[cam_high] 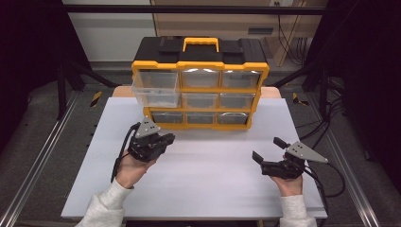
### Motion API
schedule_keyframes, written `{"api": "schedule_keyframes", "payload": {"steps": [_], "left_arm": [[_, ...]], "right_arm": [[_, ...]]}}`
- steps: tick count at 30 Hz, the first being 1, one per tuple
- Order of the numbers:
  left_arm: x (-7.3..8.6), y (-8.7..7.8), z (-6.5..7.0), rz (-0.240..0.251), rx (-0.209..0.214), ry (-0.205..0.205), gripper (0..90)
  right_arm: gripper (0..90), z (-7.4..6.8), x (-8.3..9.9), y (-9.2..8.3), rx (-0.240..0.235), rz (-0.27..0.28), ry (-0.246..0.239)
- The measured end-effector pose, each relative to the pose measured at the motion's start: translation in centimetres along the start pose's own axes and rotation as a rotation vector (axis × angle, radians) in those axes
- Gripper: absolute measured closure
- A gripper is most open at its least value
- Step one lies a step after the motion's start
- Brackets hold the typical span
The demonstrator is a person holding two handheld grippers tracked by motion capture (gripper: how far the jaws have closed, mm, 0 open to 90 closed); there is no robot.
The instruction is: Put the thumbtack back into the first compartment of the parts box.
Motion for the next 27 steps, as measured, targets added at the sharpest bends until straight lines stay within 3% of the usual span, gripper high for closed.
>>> {"api": "schedule_keyframes", "payload": {"steps": [9, 18, 27], "left_arm": [[-1.3, -0.9, -0.3, 0.006, -0.009, 0.007, 85.3], [-3.0, -2.4, -0.8, 0.010, -0.031, 0.049, 85.2], [-4.7, -3.5, -0.9, 0.025, -0.043, 0.066, 85.3]], "right_arm": [[0.5, 0.0, 0.0, 0.0, -0.001, 0.001, -0.001], [0.5, 0.0, 0.0, 0.0, -0.004, 0.000, -0.002], [0.5, 0.0, 0.0, 0.0, -0.003, 0.002, -0.003]]}}
Point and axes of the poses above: each handheld gripper's, and its own axes: y roughly forward along the jaws, x roughly out of its underside, z roughly to its right, the point moved 3 cm from there along y, roughly forward along the jaws, and after that the axes turned 6 degrees about -z, right-handed, at the moved point
